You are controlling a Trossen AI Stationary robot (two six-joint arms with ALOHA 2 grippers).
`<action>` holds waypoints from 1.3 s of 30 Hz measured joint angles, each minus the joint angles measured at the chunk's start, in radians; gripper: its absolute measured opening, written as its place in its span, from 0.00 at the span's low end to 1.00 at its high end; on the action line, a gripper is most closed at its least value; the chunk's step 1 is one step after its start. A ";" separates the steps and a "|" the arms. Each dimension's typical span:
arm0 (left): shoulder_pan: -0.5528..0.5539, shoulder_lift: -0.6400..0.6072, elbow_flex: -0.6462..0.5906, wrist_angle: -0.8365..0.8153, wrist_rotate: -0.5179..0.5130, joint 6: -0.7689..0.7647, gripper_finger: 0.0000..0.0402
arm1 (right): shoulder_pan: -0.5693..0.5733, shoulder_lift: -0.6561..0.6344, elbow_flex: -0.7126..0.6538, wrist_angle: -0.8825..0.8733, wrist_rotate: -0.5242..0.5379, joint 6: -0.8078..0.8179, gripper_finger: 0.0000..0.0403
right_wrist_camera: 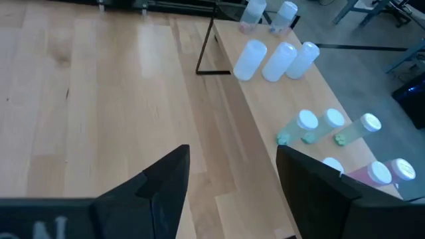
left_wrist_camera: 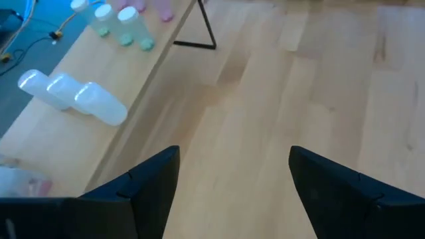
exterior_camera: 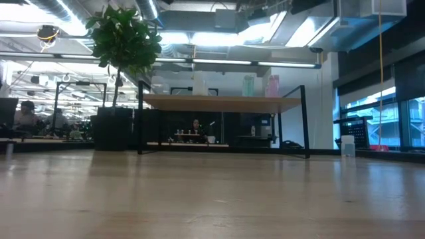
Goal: Pick and place medicine bottles onto shelf by color
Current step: Put the transparent pill bottle on the shelf aligned with the other transparent pill bottles
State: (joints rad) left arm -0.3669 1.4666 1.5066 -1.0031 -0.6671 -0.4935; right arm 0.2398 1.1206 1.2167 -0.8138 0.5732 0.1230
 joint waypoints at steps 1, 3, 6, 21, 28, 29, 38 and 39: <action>-0.013 0.000 0.000 0.000 -0.006 -0.011 0.69 | 0.000 0.000 0.000 0.005 0.000 0.000 0.56; -0.035 0.000 0.000 0.000 -0.023 -0.028 0.69 | 0.000 0.000 0.000 0.011 0.000 0.000 0.56; -0.067 0.000 0.000 0.000 -0.077 -0.030 0.69 | -0.003 0.000 0.000 0.010 0.011 0.012 0.56; -0.088 0.000 0.000 0.000 -0.106 -0.055 0.69 | -0.365 -0.085 0.232 -0.568 0.057 0.480 0.56; -0.060 0.000 -0.001 0.000 -0.106 -0.055 0.69 | -0.648 -0.042 0.260 -0.630 -0.161 0.462 0.56; -0.058 0.000 -0.001 0.000 -0.106 -0.055 0.69 | -0.692 -0.028 0.260 -0.638 -0.188 0.438 0.56; -0.057 0.000 -0.001 0.000 -0.105 -0.066 0.69 | -0.956 0.147 0.259 -0.657 -0.244 0.258 0.56; -0.057 0.000 -0.001 0.000 -0.106 -0.073 0.69 | -0.980 0.167 0.259 -0.657 -0.258 0.247 0.56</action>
State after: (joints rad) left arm -0.4236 1.4666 1.5059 -1.0028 -0.7727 -0.5670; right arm -0.7402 1.2875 1.4761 -1.4707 0.3149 0.3701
